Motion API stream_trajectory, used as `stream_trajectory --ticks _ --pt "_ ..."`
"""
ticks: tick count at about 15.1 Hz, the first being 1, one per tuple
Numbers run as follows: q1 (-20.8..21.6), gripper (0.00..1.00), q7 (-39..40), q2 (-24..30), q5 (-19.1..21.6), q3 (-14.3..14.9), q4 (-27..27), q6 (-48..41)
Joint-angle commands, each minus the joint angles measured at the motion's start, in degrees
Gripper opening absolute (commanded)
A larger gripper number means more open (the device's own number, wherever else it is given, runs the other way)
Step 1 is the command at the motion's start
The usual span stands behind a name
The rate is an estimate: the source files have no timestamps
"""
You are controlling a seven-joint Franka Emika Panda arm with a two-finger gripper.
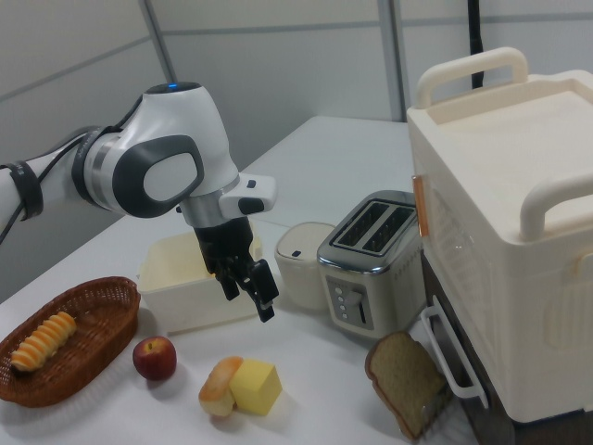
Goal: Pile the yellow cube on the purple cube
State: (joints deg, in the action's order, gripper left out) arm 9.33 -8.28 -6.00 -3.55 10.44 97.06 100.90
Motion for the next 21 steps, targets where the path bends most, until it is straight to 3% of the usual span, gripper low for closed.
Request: stream_trajectory --ticks 1,4,13,21 --pt "5.05 1.0 3.23 -4.04 -0.49 0.38 5.47 1.03" --pt "5.26 1.0 3.19 -6.48 -0.49 0.29 5.95 3.51" --pt "4.56 1.0 6.95 -6.57 -0.31 0.37 5.51 3.42" --pt "5.0 1.0 8.02 -12.63 -0.31 0.37 5.42 6.24"
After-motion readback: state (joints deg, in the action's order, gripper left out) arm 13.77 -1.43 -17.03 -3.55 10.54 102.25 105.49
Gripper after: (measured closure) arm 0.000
